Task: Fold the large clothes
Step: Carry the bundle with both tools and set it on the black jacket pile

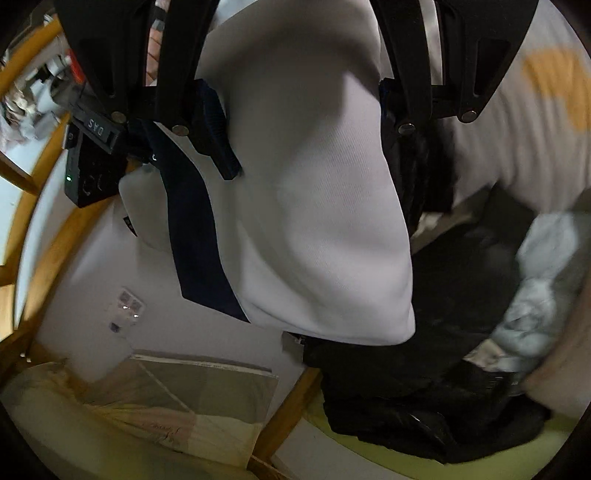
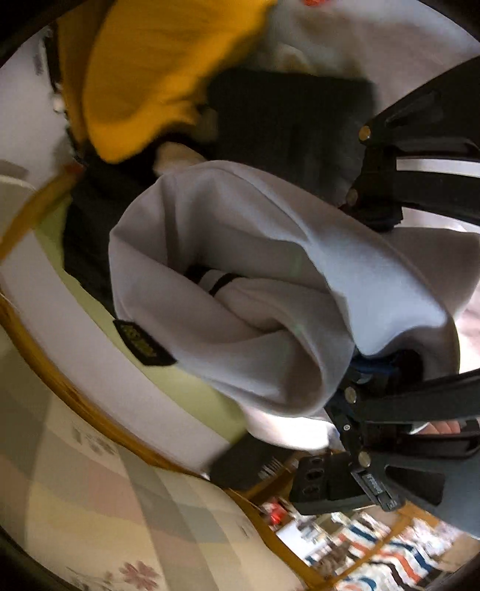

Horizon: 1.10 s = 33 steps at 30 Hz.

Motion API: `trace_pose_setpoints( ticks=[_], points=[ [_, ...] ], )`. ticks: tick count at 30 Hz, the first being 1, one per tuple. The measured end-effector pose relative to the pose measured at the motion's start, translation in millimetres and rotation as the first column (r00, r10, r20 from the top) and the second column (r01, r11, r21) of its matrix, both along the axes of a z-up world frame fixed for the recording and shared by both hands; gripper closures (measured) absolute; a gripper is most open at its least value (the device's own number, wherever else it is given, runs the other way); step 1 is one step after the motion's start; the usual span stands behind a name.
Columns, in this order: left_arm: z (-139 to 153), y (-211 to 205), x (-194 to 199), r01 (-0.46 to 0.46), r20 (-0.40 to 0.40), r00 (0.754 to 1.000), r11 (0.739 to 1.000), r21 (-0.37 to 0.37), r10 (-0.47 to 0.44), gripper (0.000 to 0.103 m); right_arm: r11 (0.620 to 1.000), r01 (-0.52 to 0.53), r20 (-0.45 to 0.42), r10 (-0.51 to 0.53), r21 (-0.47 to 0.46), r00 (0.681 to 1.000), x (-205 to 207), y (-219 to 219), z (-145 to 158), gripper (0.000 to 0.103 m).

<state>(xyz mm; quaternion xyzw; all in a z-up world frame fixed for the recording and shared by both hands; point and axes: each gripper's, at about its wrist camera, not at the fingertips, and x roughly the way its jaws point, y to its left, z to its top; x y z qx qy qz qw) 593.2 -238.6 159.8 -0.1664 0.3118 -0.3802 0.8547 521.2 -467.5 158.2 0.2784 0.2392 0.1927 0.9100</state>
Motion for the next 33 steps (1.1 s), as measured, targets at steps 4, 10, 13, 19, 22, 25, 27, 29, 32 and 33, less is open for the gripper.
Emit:
trace_pose_setpoints(
  ticks=[4, 10, 13, 19, 22, 25, 27, 29, 32, 33],
  points=[
    [-40, -40, 73, -0.001, -0.038, 0.999, 0.999, 0.048, 0.003, 0.042, 0.995, 0.094, -0.029, -0.094, -0.017, 0.995, 58, -37, -30, 0.053],
    [-132, -64, 141, -0.057, -0.135, 0.988, 0.991, 0.121, 0.073, 0.025, 0.983, 0.177, -0.22, -0.183, -0.048, 0.958, 128, -73, -121, 0.048],
    [-142, -54, 141, -0.056, -0.212, 0.975, 0.997, 0.044, 0.064, 0.021, 0.957, 0.209, -0.21, -0.251, -0.203, 0.945, 121, -60, -105, 0.037],
    [-95, -43, 66, -0.19, 0.147, 0.977, 0.946, 0.262, 0.156, 0.02, 0.824, 0.389, -0.043, -0.444, -0.411, 0.895, 85, -43, -85, 0.013],
    [-84, -21, 24, -0.256, 0.215, 0.956, 0.923, 0.287, 0.198, 0.01, 0.77, 0.495, 0.07, -0.513, -0.402, 0.855, 51, -36, -79, 0.002],
    [-85, 8, -24, -0.333, 0.31, 0.918, 0.907, 0.258, 0.248, 0.0, 0.705, 0.538, 0.219, -0.497, -0.462, 0.84, 15, -1, -70, 0.0],
    [-90, 22, -46, -0.362, 0.343, 0.9, 0.898, 0.251, 0.268, 0.0, 0.72, 0.531, 0.245, -0.472, -0.447, 0.847, -4, 21, -68, 0.0],
    [-97, 42, -74, -0.374, 0.359, 0.893, 0.892, 0.253, 0.272, 0.0, 0.754, 0.486, 0.252, -0.415, -0.443, 0.874, -31, 41, -75, 0.0],
    [-101, 65, -101, -0.397, 0.399, 0.872, 0.887, 0.235, 0.284, 0.0, 0.722, 0.439, 0.271, -0.345, -0.534, 0.899, -72, 70, -93, 0.0],
    [-102, 72, -109, -0.402, 0.41, 0.865, 0.888, 0.222, 0.289, 0.0, 0.706, 0.433, 0.295, -0.317, -0.561, 0.901, -82, 78, -97, 0.0]
  ],
)
